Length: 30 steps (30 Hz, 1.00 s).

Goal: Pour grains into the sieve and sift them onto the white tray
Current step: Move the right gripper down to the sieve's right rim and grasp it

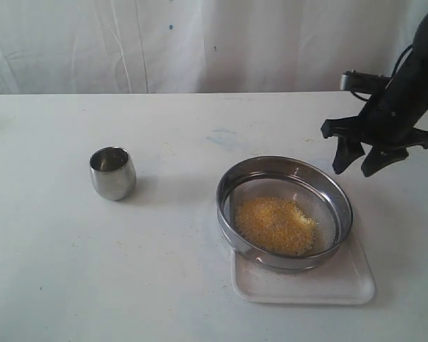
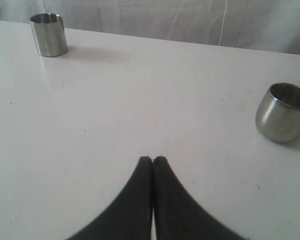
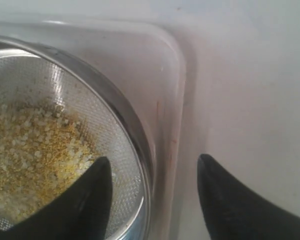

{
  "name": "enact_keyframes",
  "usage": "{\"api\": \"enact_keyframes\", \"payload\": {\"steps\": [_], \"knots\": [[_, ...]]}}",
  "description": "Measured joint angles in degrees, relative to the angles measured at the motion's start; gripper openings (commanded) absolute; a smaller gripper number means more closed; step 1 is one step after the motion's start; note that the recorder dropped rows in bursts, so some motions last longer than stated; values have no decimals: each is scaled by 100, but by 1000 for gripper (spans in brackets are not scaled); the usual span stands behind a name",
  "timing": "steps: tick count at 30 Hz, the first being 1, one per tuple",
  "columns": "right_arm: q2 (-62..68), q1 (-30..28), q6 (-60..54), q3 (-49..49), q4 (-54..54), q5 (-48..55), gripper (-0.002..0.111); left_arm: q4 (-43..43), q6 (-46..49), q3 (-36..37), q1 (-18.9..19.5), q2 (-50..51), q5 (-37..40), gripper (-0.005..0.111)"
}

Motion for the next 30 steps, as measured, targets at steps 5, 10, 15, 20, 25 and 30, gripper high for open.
{"api": "enact_keyframes", "payload": {"steps": [5, 10, 15, 20, 25, 30], "knots": [[197, 92, -56, 0, 50, 23, 50, 0, 0, 0, 0, 0, 0, 0], [225, 92, -65, 228, 25, -44, 50, 0, 0, 0, 0, 0, -21, 0], [249, 107, -78, 713, 61, -377, 49, 0, 0, 0, 0, 0, -40, 0], [249, 215, -120, 991, 61, -692, 35, 8, 0, 0, 0, 0, -40, 0], [249, 308, -154, 1081, 16, -799, 15, 8, 0, 0, 0, 0, -45, 0], [179, 326, -151, 1083, -39, -811, 8, 8, 0, 0, 0, 0, -45, 0]]}}
